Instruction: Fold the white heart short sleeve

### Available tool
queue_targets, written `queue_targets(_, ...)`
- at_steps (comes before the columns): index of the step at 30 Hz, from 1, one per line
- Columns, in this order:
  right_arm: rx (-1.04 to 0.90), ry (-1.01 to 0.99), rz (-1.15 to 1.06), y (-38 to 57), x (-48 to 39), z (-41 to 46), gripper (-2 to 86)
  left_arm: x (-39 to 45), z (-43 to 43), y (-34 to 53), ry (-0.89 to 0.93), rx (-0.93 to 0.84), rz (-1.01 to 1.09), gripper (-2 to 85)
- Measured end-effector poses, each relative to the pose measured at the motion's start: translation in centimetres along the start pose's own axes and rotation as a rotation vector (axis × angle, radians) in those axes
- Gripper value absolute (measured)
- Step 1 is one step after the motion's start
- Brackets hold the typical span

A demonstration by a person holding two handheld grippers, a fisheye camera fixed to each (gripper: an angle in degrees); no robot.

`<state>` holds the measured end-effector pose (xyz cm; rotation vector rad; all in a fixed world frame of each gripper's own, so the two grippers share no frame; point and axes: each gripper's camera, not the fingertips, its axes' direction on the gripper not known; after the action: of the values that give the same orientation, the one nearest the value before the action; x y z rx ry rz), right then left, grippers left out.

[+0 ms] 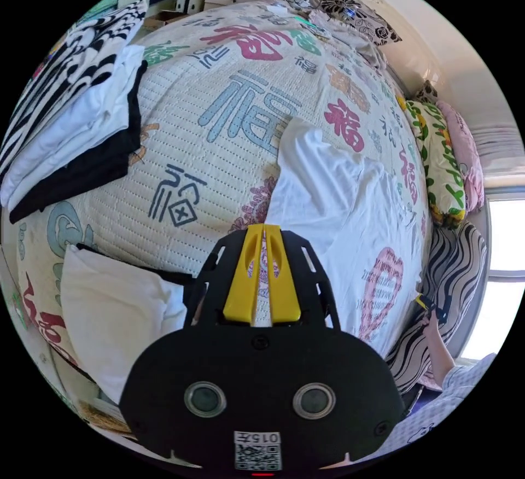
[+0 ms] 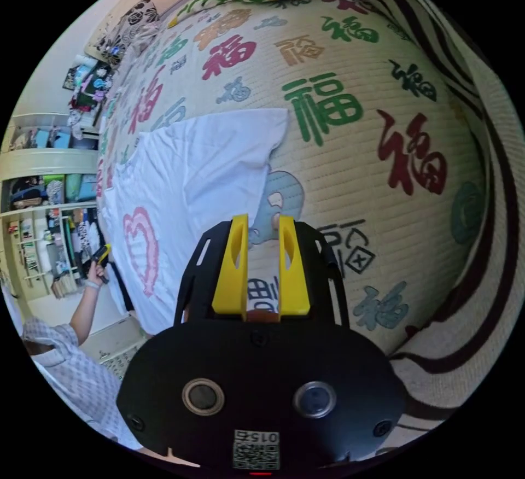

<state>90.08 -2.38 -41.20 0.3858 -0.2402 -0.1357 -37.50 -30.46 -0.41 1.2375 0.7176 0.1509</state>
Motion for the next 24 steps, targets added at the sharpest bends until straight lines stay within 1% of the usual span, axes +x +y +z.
queue_targets(1,-0.003,-0.049,0.003,-0.1,0.2,0.4,7.0,-0.2,-0.6,0.2,0.002,0.019,-0.025,-0.4)
queue_targets(2,-0.032,-0.072,0.016,-0.3,0.5,1.1,5.2,-0.5,-1.1,0.4,-0.041,0.034,-0.058,-0.5)
queue_targets(4,-0.084,-0.051,0.014,-0.2,0.9,2.2,2.0,-0.8,-1.6,0.6,-0.084,0.035,-0.059,-0.5)
queue_targets(6,-0.086,0.057,0.011,0.3,1.3,2.6,0.5,-1.2,-2.3,1.2,-0.109,0.037,-0.077,-0.2)
queue_targets(9,-0.055,0.202,0.028,1.8,2.6,2.7,-0.1,-1.1,-3.9,3.2,-0.044,0.065,-0.061,2.3)
queue_targets(10,-0.04,0.299,0.027,2.7,3.0,2.7,0.0,-0.9,-4.4,4.4,-0.015,0.052,-0.041,4.6)
queue_targets(11,-0.038,0.337,0.022,3.7,3.5,2.8,0.1,-0.5,-4.6,6.0,0.012,0.026,-0.022,6.2)
queue_targets(12,-0.04,0.32,0.007,4.3,3.7,2.8,0.3,-0.4,-4.7,6.8,0.024,0.008,-0.01,7.1)
queue_targets(13,-0.043,0.214,-0.058,5.7,3.8,2.9,0.9,0.1,-4.9,8.8,0.04,-0.03,0.022,7.7)
queue_targets(14,-0.063,0.064,-0.139,7.6,3.8,3.0,1.6,0.6,-5.0,10.9,0.043,-0.068,0.065,8.1)
queue_targets(16,-0.104,-0.087,-0.182,10.6,4.1,3.6,3.4,1.3,-5.1,14.4,0.03,-0.144,0.131,8.5)
queue_targets(17,-0.142,-0.12,-0.178,12.9,4.5,4.3,5.6,1.5,-5.0,16.7,0.006,-0.203,0.172,8.9)
queue_targets(20,-0.217,-0.141,-0.148,19.0,6.1,6.6,9.1,1.5,-4.7,22.0,-0.056,-0.326,0.247,9.7)
queue_targets(24,-0.237,-0.058,-0.101,25.5,8.5,9.0,11.0,0.4,-4.3,26.6,-0.058,-0.386,0.278,10.5)
